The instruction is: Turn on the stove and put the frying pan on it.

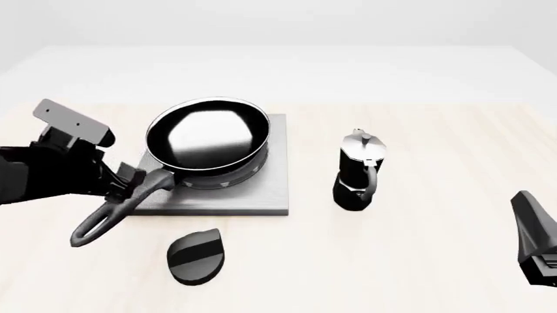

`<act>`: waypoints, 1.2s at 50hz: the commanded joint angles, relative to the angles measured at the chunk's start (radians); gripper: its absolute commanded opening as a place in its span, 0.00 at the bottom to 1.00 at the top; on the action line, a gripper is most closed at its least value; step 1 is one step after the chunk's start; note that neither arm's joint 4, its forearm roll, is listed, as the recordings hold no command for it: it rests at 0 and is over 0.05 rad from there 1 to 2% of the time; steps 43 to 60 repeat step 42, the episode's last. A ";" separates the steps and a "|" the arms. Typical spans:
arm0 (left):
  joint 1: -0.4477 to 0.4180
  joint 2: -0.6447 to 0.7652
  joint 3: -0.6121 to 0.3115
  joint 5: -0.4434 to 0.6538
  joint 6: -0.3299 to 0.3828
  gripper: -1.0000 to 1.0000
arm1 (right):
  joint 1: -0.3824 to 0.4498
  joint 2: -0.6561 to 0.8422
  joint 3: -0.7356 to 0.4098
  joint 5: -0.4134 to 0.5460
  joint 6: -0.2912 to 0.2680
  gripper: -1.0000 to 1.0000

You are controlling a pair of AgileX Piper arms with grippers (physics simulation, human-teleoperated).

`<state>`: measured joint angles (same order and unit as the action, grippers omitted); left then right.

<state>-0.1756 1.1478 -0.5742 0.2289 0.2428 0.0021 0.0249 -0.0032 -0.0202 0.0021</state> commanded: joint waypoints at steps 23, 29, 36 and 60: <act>0.202 -0.218 -0.029 -0.068 0.066 1.00 | 0.000 0.001 0.000 0.000 0.000 1.00; 0.244 -0.241 -0.039 -0.075 0.068 1.00 | 0.000 0.000 0.000 0.000 0.000 1.00; 0.308 -0.249 -0.046 -0.101 0.081 1.00 | 0.000 0.000 0.000 0.000 0.000 1.00; 0.282 -0.252 -0.059 -0.080 0.031 1.00 | 0.000 0.000 0.000 0.000 0.000 1.00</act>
